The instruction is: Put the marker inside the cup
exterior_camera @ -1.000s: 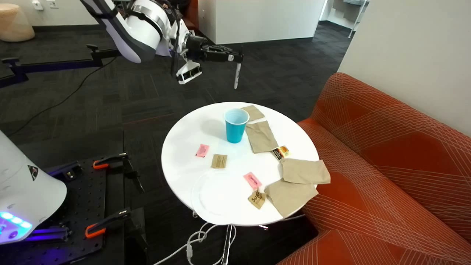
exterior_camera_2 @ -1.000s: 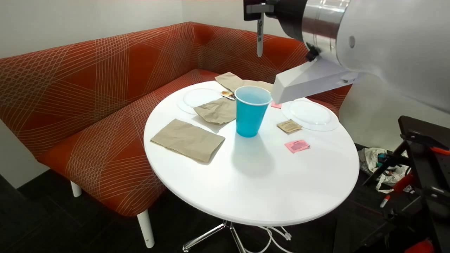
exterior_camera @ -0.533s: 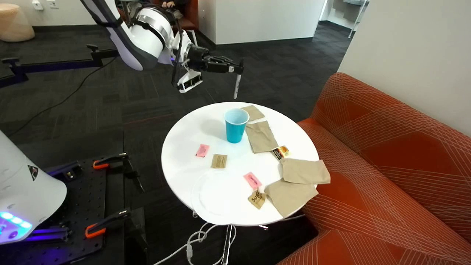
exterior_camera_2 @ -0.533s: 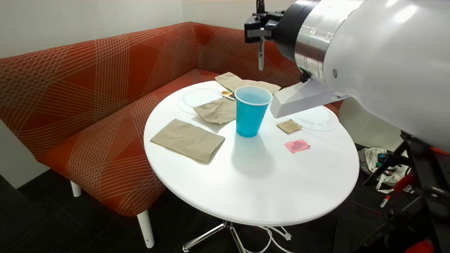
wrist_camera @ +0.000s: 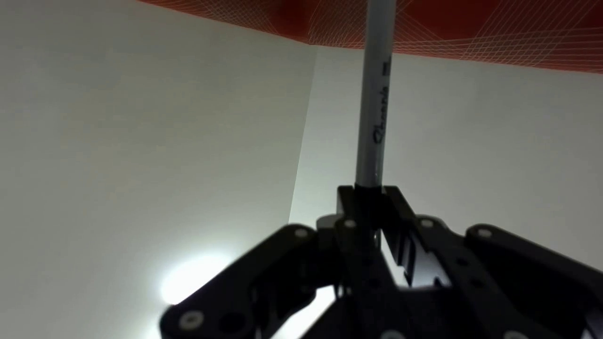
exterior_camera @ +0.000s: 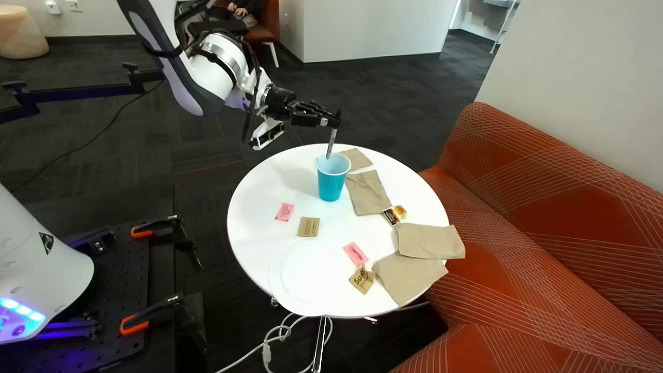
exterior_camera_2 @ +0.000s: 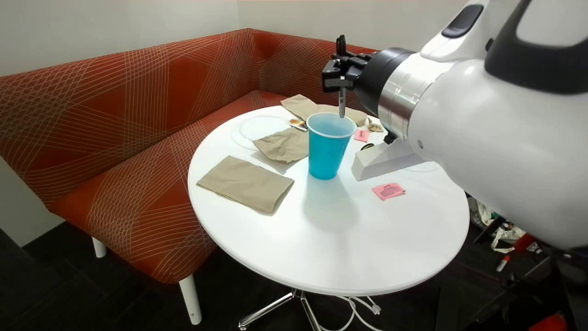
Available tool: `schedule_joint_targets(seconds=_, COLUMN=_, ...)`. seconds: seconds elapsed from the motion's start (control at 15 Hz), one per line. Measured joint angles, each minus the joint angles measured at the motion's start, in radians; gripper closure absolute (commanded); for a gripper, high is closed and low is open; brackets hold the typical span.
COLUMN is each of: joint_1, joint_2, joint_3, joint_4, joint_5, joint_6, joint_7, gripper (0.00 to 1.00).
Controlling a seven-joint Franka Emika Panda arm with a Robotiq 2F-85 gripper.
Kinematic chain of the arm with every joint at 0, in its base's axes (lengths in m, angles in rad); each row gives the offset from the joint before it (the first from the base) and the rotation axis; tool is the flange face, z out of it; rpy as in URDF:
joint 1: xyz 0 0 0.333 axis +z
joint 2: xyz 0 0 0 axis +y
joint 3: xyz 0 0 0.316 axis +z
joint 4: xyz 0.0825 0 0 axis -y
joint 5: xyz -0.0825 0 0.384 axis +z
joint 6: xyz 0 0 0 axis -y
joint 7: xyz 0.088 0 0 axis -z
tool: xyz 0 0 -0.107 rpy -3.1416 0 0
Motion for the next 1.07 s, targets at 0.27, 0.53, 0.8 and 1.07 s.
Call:
schedule_joint_targets(seconds=0.27, joint_1=-0.002, joint_2=0.033, joint_3=-0.009, joint_4=0.009, joint_5=-0.013, joint_6=0.000, joint_7=0.049, gripper=0.96)
schedule_joint_targets(seconds=0.53, joint_1=-0.002, joint_2=0.069, joint_3=-0.017, joint_4=0.026, joint_5=-0.015, joint_6=-0.001, joint_7=0.083, gripper=0.96)
schedule_joint_targets(seconds=0.8, joint_1=-0.002, joint_2=0.105, joint_3=-0.022, joint_4=0.053, joint_5=-0.015, joint_6=-0.001, joint_7=0.095, gripper=0.96)
schedule_joint_targets(seconds=1.07, joint_1=-0.003, joint_2=0.145, joint_3=-0.023, joint_4=0.083, joint_5=-0.015, joint_6=-0.002, joint_7=0.096, gripper=0.96)
